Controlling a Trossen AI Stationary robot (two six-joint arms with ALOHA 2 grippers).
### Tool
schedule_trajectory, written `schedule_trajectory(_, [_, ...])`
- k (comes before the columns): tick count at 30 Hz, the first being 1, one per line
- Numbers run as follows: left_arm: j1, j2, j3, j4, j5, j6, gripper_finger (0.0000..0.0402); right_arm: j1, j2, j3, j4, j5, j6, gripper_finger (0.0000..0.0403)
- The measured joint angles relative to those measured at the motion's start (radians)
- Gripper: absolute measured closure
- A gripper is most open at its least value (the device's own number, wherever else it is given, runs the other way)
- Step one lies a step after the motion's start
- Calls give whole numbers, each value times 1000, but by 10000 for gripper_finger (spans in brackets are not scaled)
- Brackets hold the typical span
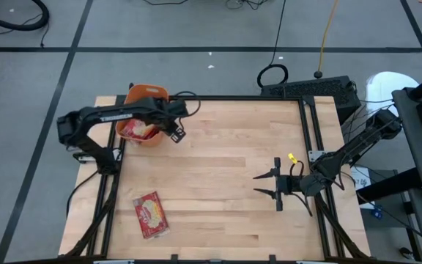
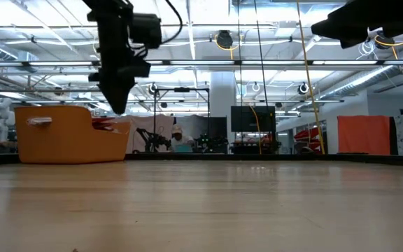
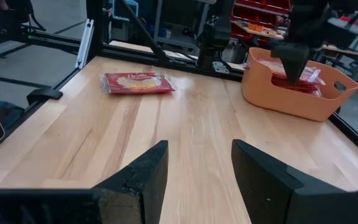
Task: Sort popcorn bags into baskets
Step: Put the red popcorn bag into the orange bin
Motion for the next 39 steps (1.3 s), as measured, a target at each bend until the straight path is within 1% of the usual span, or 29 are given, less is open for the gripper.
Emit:
schedule_trajectory(6, [55,49,0,-1,0,3,302,0,0,0,-19,0,0,234])
schedule_trajectory(14, [157,51,-2,0,0,48,304,0,0,0,-21,0,0,234])
schedule_trajectory(19, [231,51,-53,44,0,62,304,0,0,0,-19,0,7,234])
schedule_trajectory(24, [278,42,-74,42,-1,84,304,0,0,0,-19,-1,5,234])
schedule_trajectory(28, [301,10,-74,53,-17,109,304,0,0,0,-21,0,-9,234])
schedule_trajectory(32, [330,-37,-74,53,-69,112,304,0,0,0,-21,0,-13,234])
schedule_trajectory(34, [338,-74,-74,55,-70,108,304,0,0,0,-21,0,-14,234])
schedule_trajectory(36, [331,-121,-74,59,-23,113,304,0,0,0,-21,0,-15,234])
schedule_trajectory(39, [267,-209,-74,76,34,94,305,0,0,0,-21,0,-16,234])
